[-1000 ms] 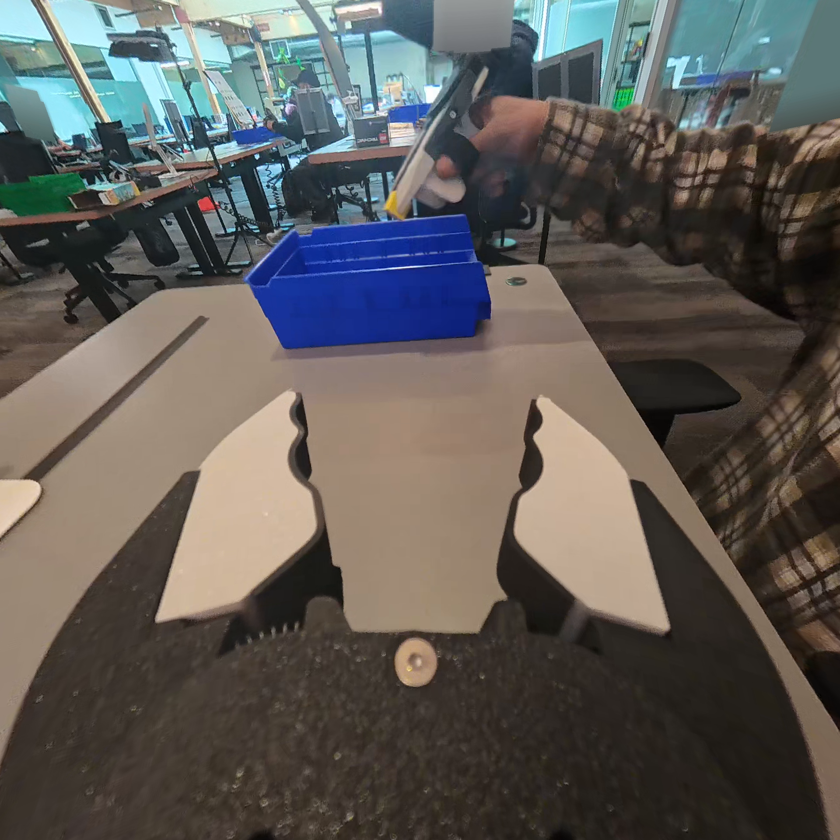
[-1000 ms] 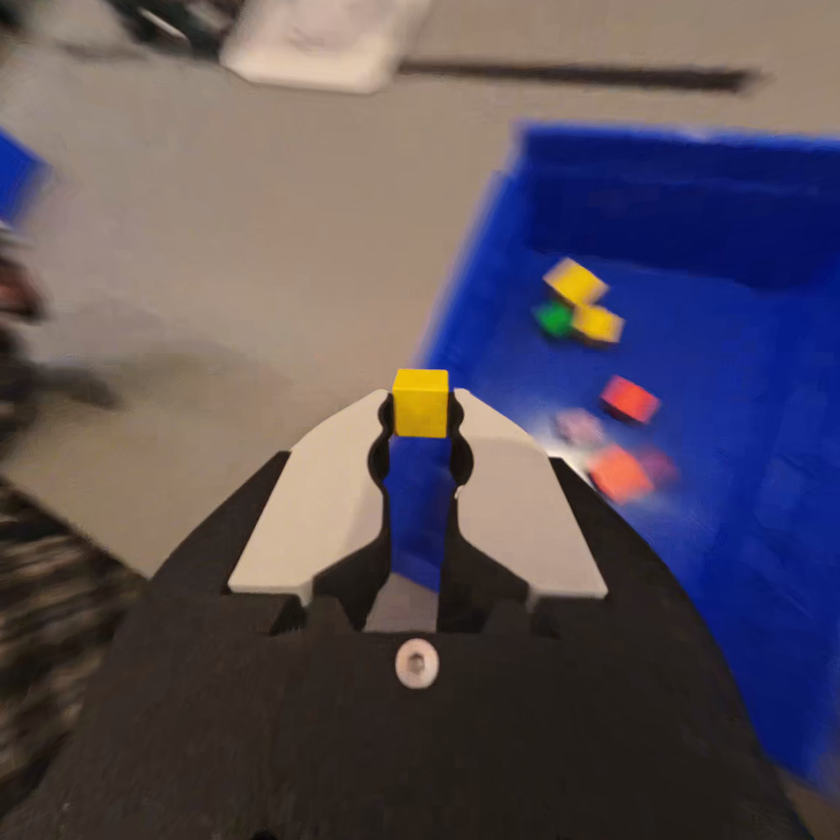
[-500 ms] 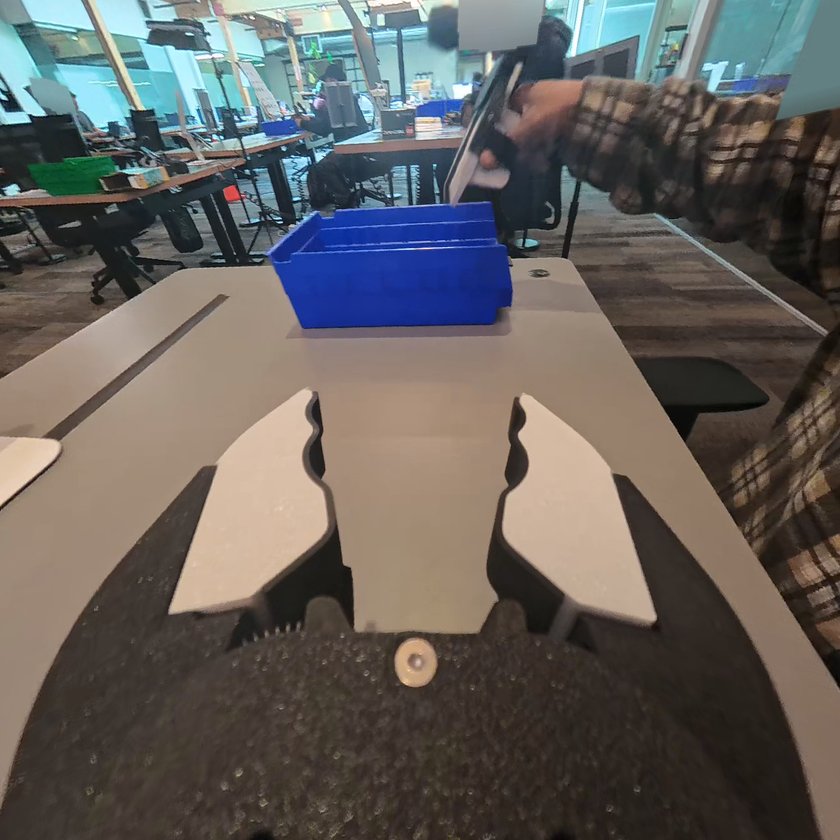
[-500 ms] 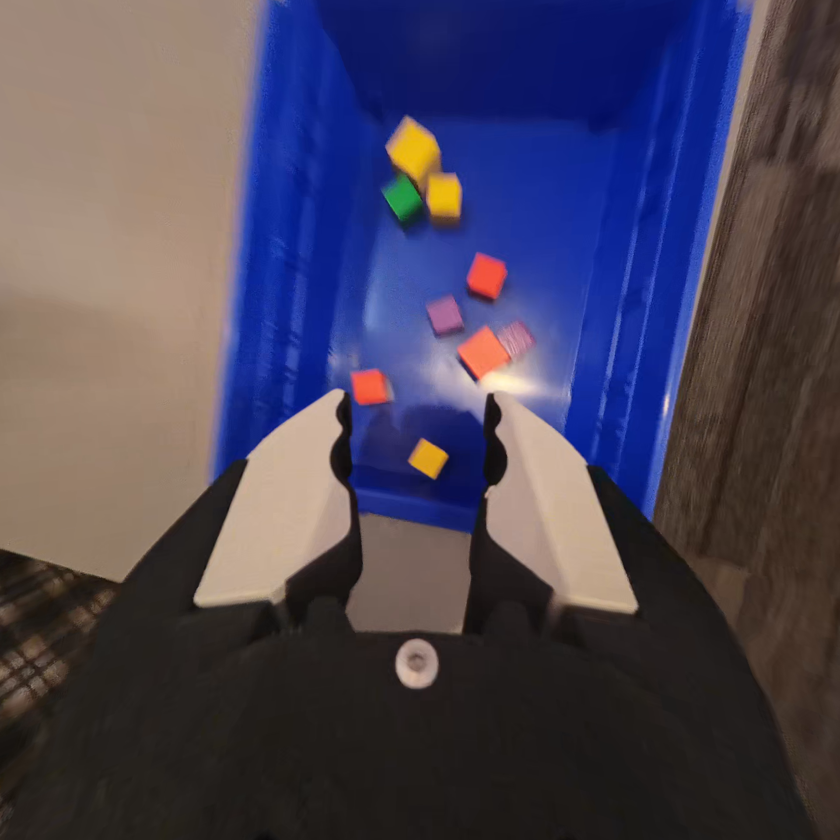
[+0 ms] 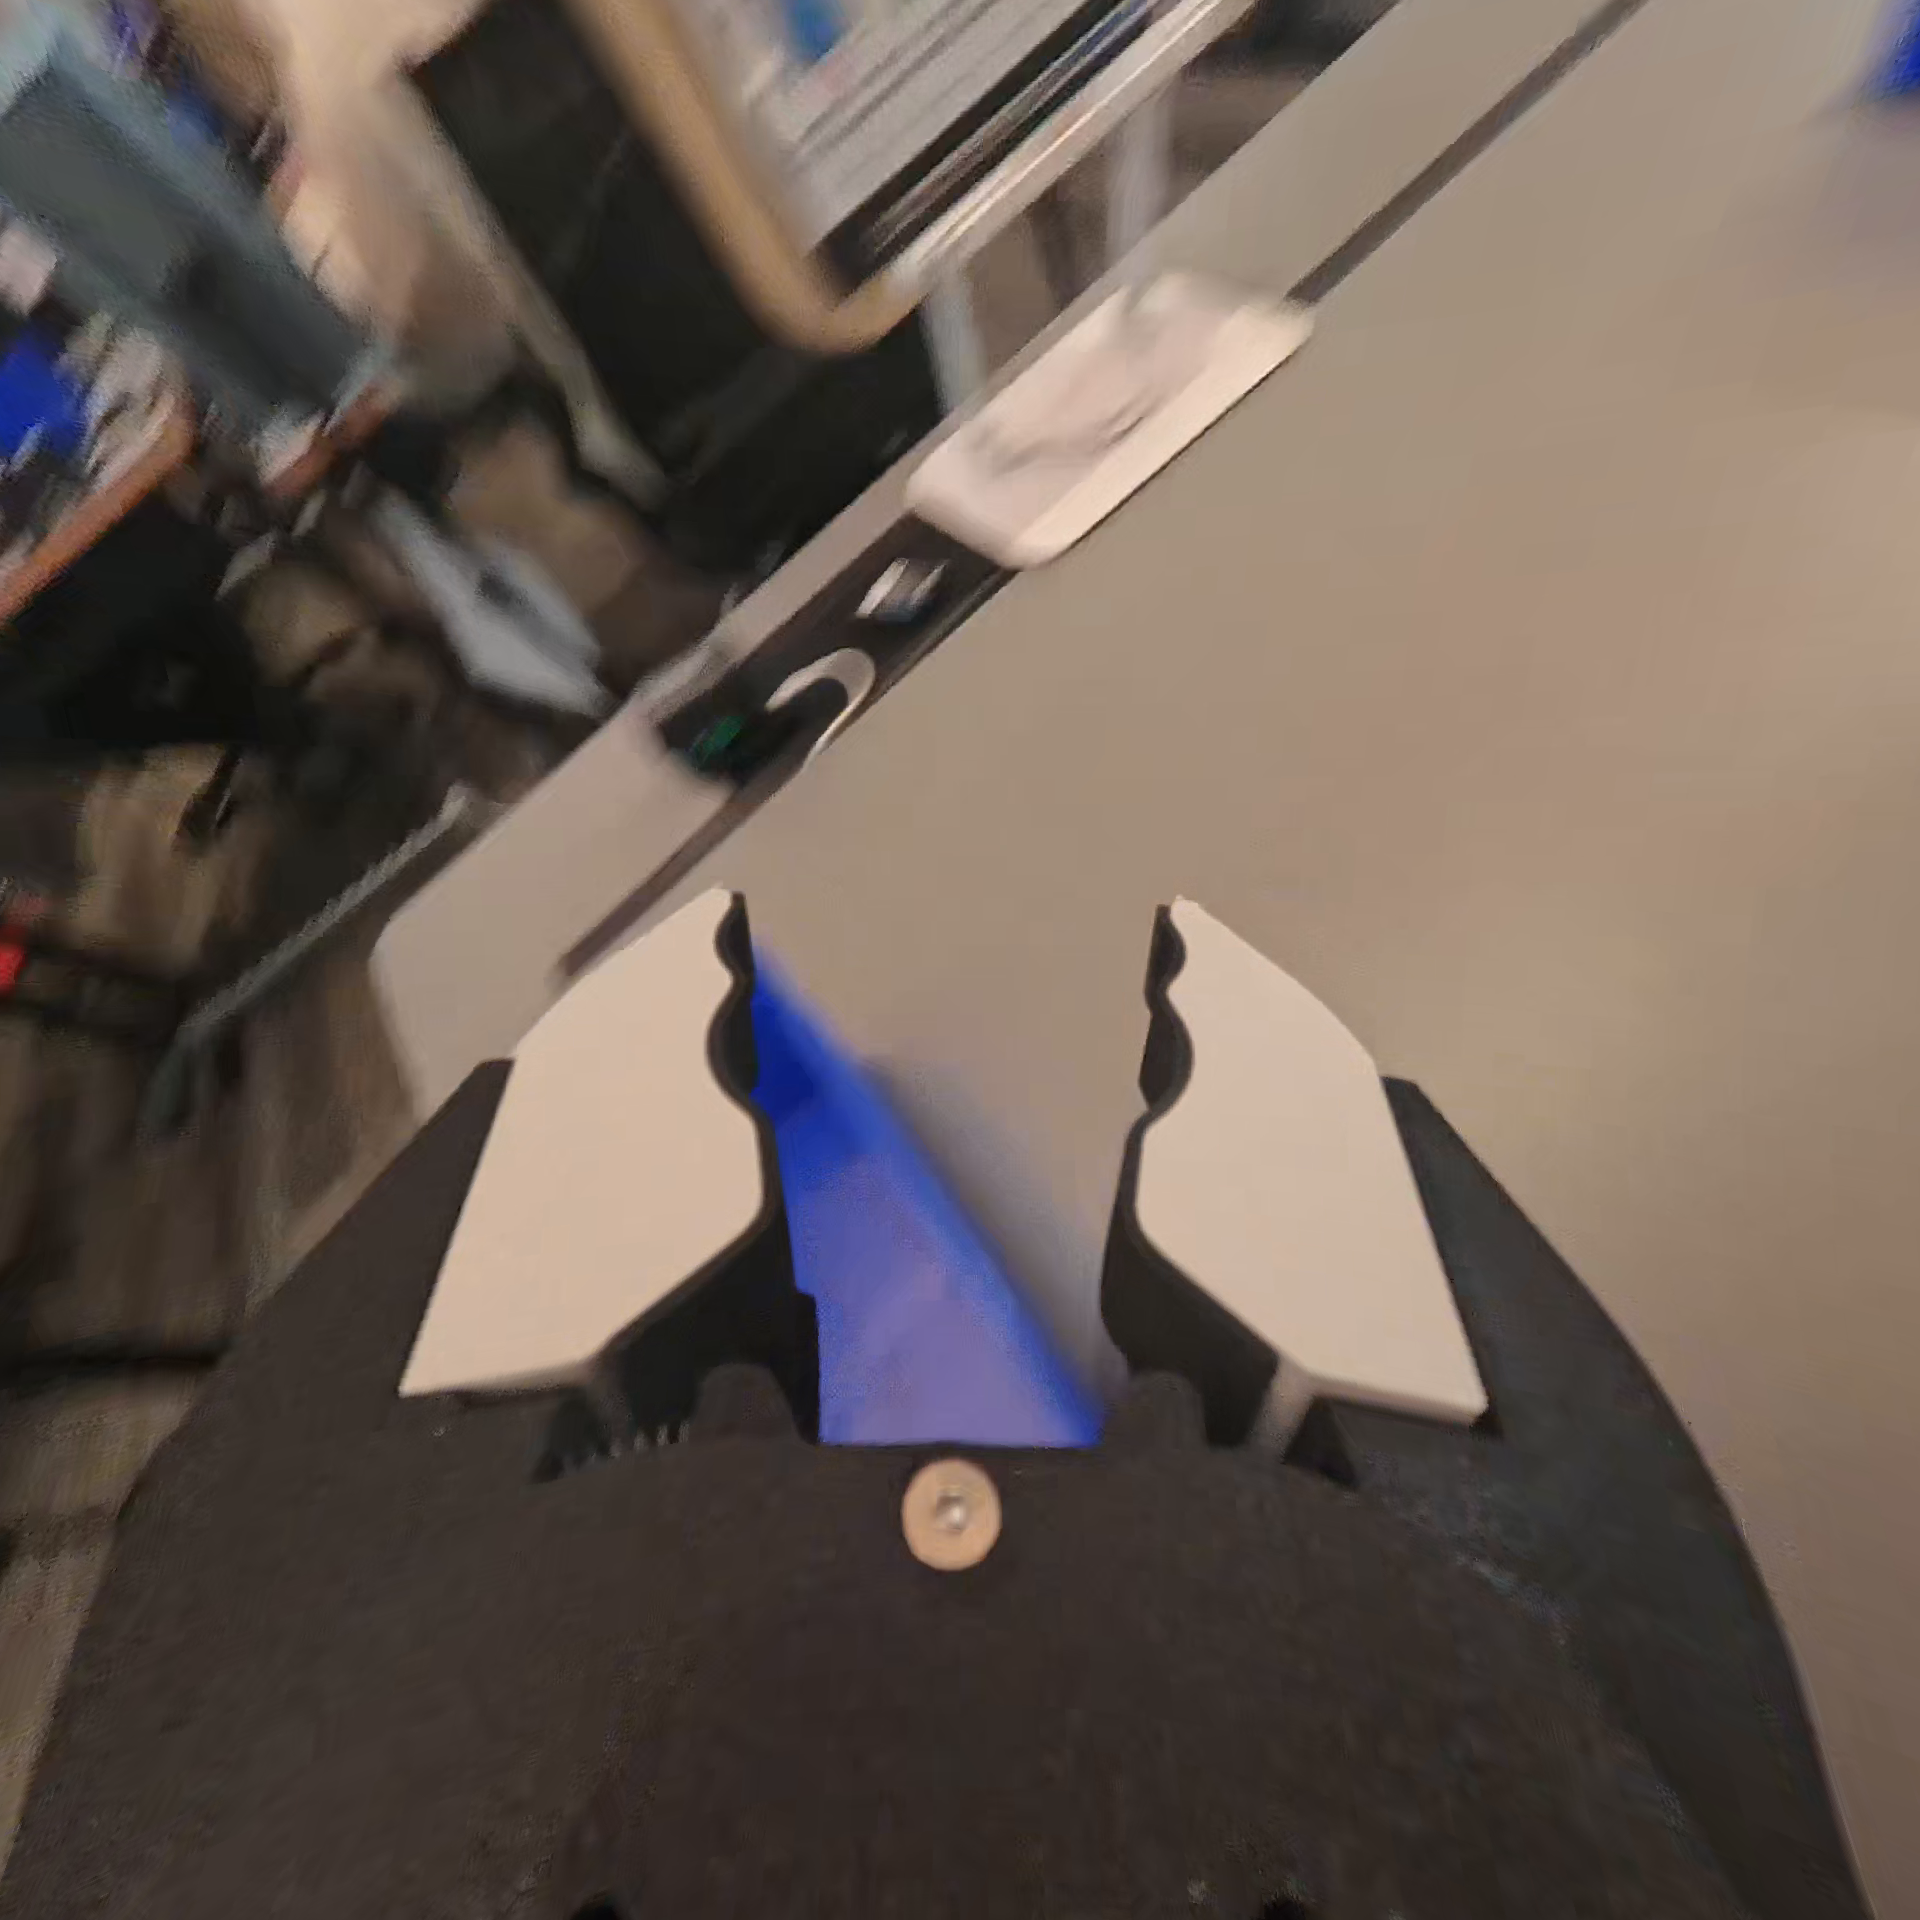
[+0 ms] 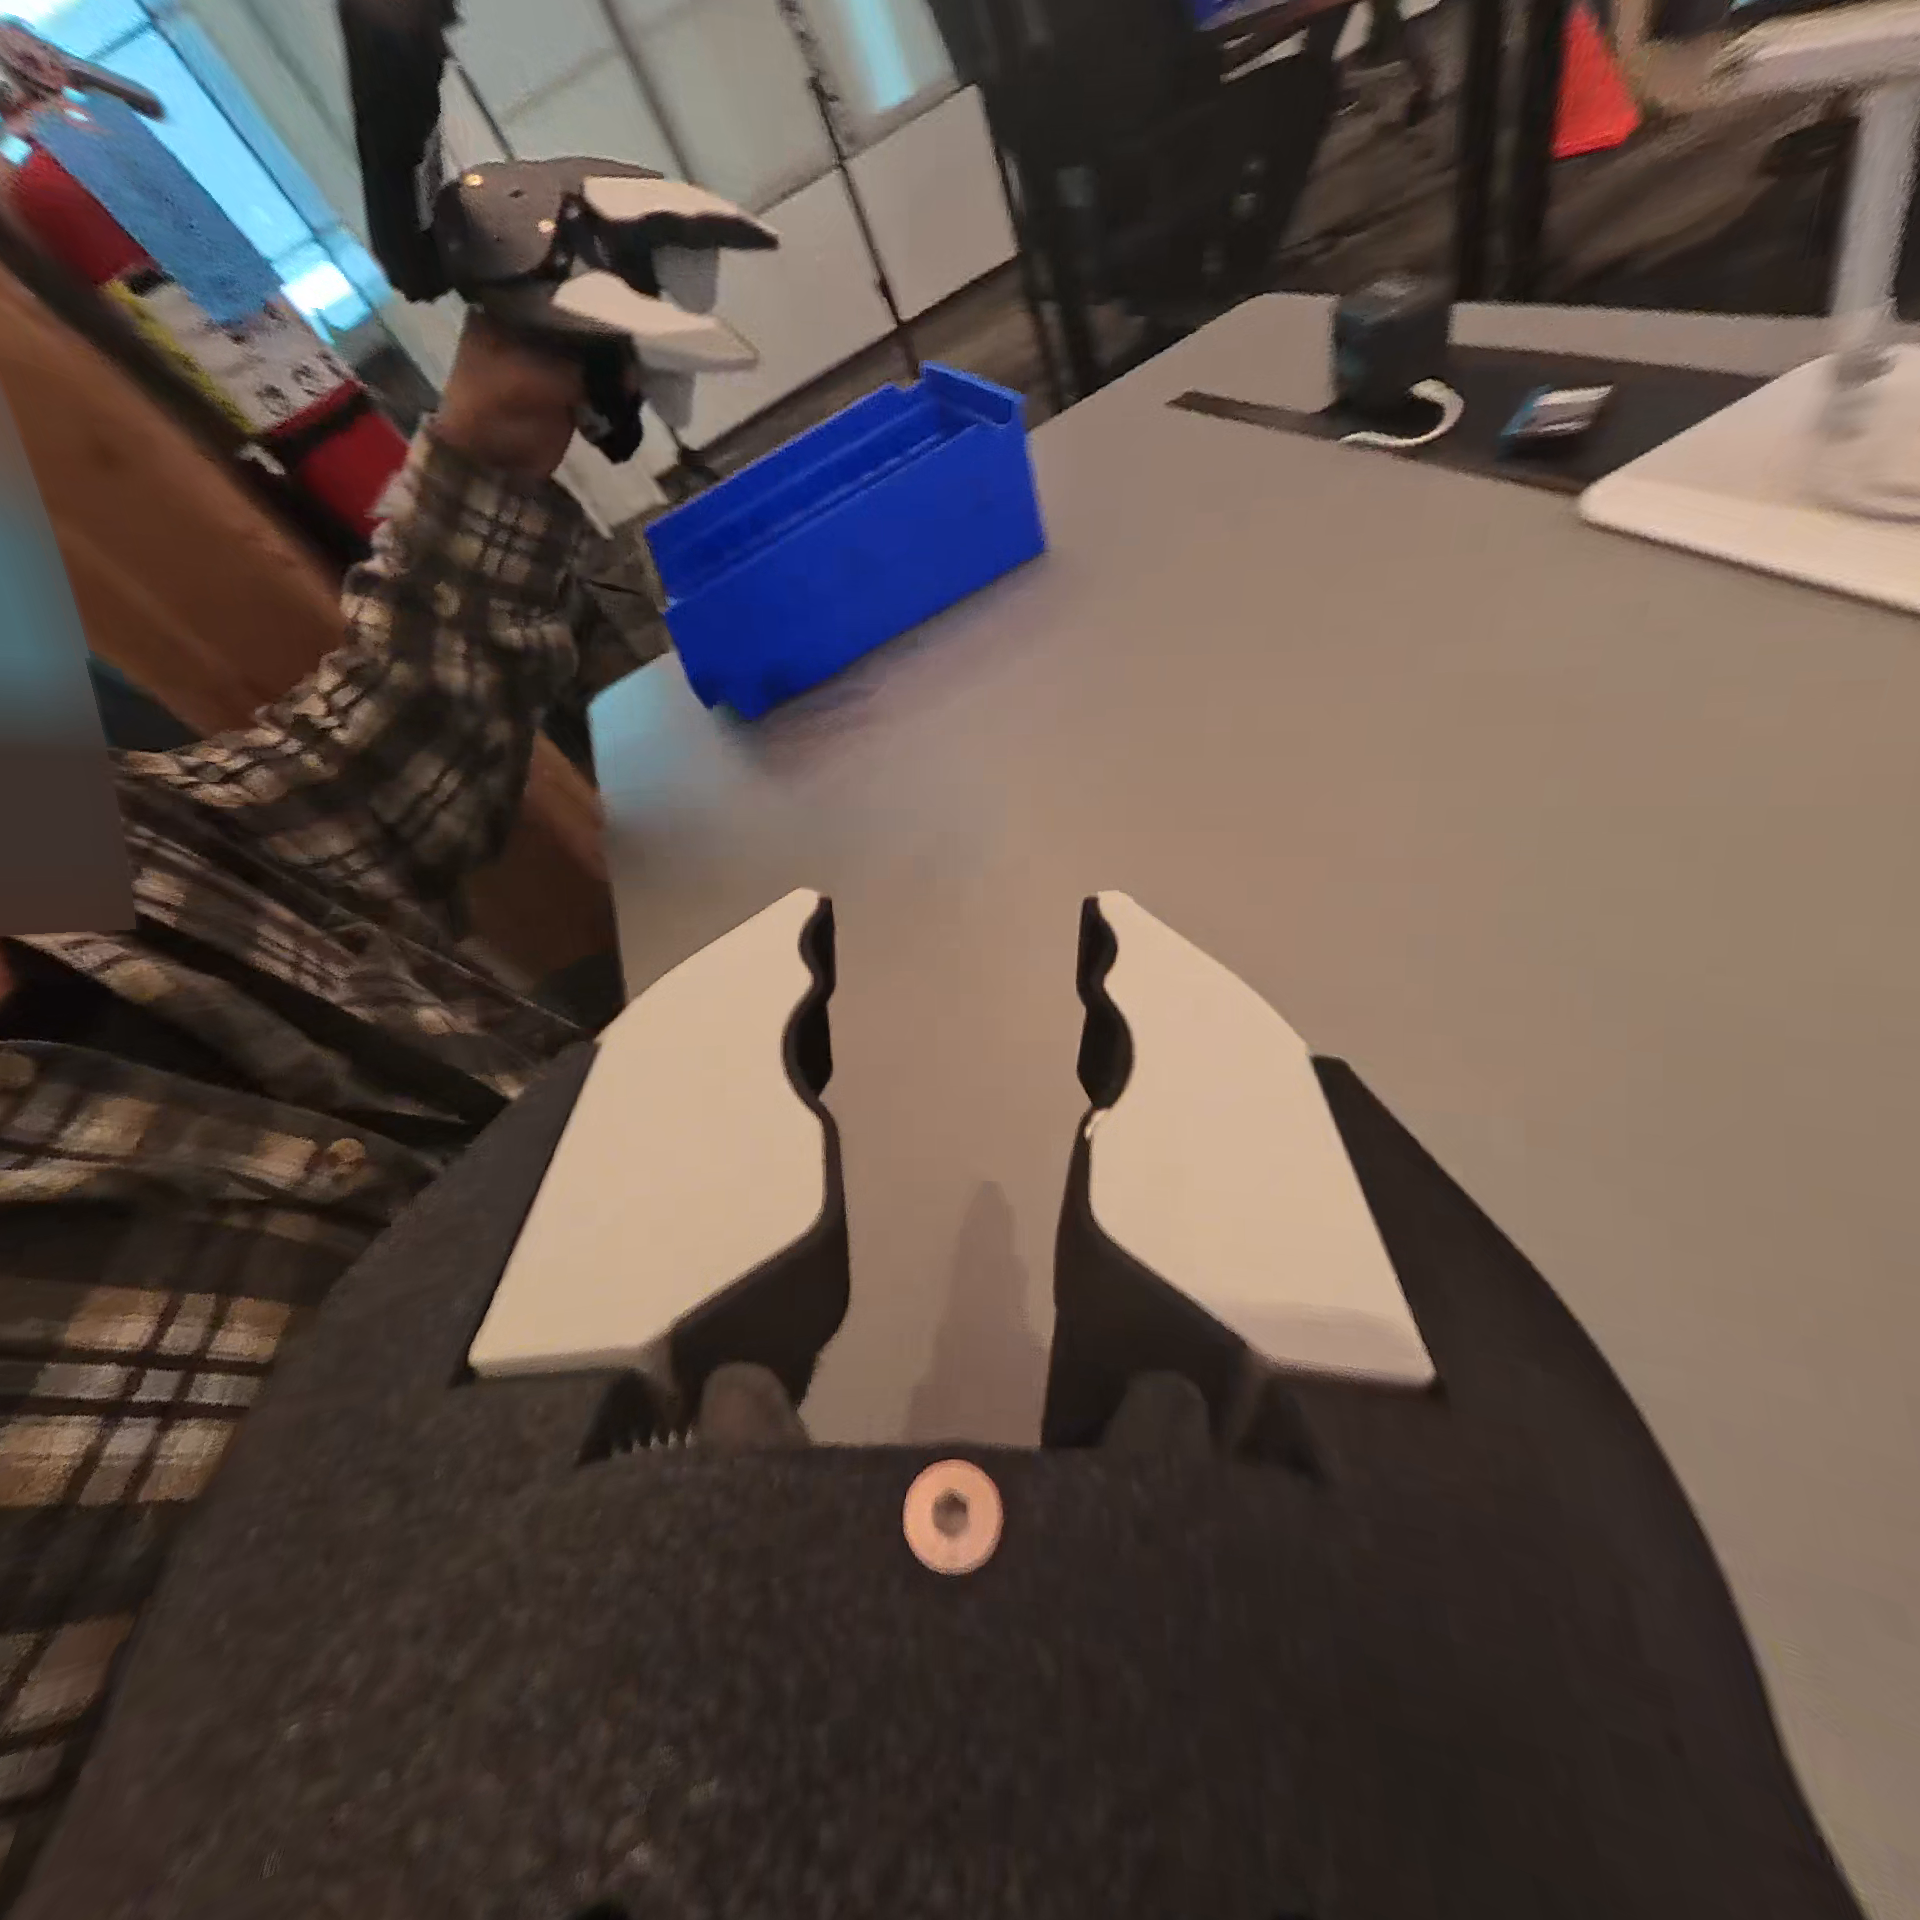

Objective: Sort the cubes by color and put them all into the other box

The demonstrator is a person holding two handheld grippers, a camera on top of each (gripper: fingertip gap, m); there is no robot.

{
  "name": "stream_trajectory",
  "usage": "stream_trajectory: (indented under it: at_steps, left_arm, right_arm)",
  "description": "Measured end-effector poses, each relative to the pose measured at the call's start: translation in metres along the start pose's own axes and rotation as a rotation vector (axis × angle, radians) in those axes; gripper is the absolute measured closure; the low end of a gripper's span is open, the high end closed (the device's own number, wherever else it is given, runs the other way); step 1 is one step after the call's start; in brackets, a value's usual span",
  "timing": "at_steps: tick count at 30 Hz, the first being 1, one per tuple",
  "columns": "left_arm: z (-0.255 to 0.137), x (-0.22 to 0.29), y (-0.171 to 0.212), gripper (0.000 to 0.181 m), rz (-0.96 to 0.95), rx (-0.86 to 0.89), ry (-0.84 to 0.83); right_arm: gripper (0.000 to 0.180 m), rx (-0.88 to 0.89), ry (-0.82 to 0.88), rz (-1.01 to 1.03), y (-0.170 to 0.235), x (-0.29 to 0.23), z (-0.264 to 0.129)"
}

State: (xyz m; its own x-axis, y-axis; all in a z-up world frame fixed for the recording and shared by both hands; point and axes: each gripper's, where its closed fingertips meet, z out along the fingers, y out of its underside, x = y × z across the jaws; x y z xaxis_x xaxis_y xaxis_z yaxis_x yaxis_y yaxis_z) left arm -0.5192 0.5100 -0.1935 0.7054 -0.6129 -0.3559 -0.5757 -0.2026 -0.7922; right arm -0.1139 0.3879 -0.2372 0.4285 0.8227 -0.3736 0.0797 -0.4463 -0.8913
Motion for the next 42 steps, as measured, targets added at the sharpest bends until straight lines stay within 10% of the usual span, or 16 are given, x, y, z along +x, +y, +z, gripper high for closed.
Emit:
stream_trajectory:
  at_steps: [11, 26, 36, 42]
  left_arm:
    - [0.036, -0.108, 0.189, 0.119, -0.462, -0.401, -0.251]
    - [0.08, -0.129, 0.265, 0.123, -0.444, -0.683, -0.269]
    - [0.083, -0.126, 0.254, 0.158, -0.502, -0.599, -0.163]
    - [0.029, -0.122, 0.111, 0.159, -0.349, -0.101, -0.187]
  right_arm:
    - [0.137, -0.026, -0.163, 0.102, 0.009, -0.021, 0.079]
    - [0.139, 0.004, -0.124, 0.105, 0.014, -0.015, 0.061]
    - [0.142, 0.064, -0.11, 0.08, 0.006, -0.022, 0.041]
    - [0.138, 0.089, -0.113, 0.15, 0.002, -0.01, 0.043]
